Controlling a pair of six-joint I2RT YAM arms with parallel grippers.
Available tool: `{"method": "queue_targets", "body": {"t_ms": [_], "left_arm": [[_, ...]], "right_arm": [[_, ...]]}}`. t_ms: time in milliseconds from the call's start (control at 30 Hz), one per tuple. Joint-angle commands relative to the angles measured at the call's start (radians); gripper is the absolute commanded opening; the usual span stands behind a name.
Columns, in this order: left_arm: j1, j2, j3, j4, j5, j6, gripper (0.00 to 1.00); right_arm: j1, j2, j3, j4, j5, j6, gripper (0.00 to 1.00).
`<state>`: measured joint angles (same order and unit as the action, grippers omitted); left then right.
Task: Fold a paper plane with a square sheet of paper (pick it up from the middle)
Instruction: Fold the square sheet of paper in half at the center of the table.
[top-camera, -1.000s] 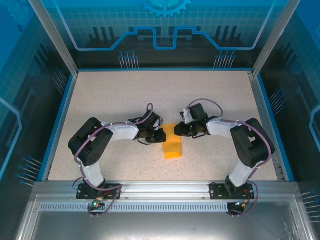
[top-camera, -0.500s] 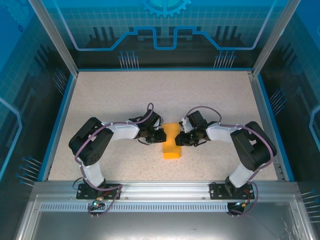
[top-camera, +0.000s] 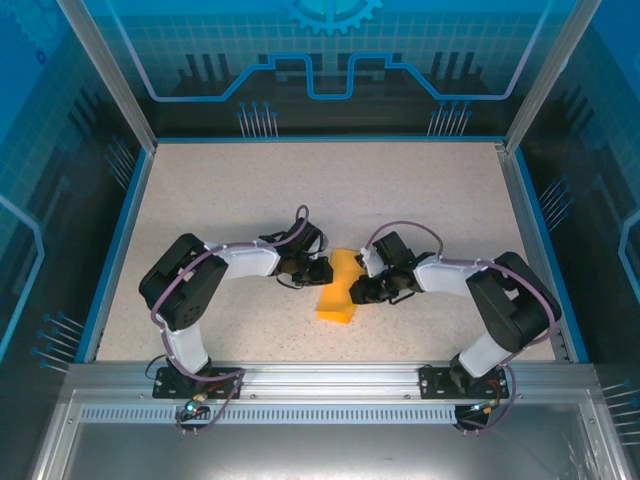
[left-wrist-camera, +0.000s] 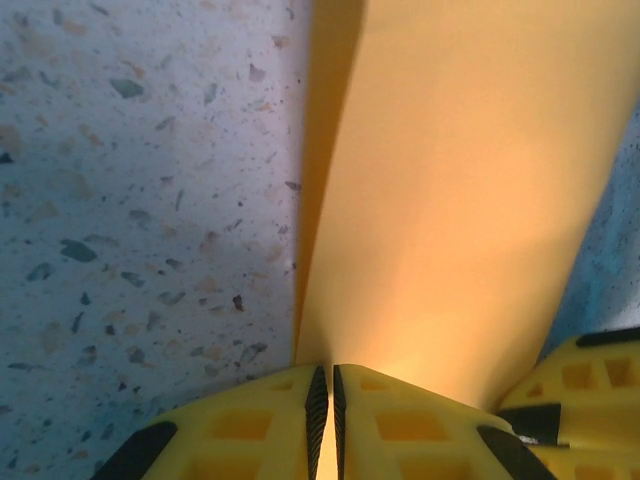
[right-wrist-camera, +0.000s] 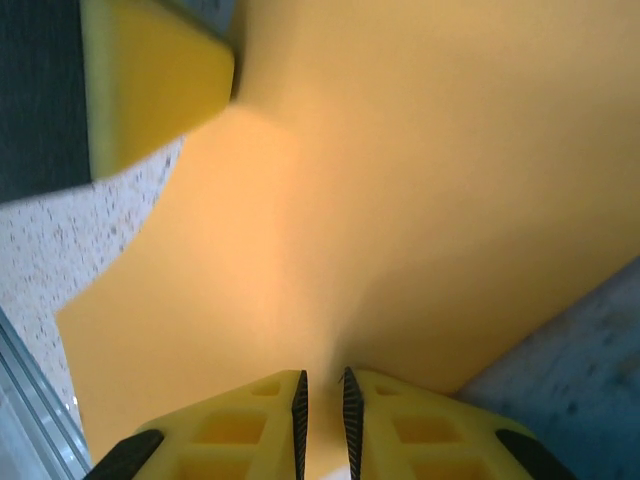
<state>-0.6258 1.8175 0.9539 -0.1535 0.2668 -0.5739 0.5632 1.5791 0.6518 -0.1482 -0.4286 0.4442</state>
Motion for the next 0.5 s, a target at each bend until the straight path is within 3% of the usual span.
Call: {"method": "queue_targets", "body": {"t_ms": [0,167,467], "left_arm": [[0.001,0.047,-0.003,-0.129,-0.061,0.035,0.16],[0.001,0.051,0.003,-0.126,-0.058,0.037,0.16],[0.001,0.062,0.019,-0.132,-0.051,0.049,0.16]], "right_arm": [[0.040,-0.043,-0.034,-0.121,0.009,0.017,0.21],[0.050,-0.073,0.017,-0.121,0.034,0.047,0.21],[0.094,-0.030,0.020,0.047,0.049,0.160,0.20]]}}
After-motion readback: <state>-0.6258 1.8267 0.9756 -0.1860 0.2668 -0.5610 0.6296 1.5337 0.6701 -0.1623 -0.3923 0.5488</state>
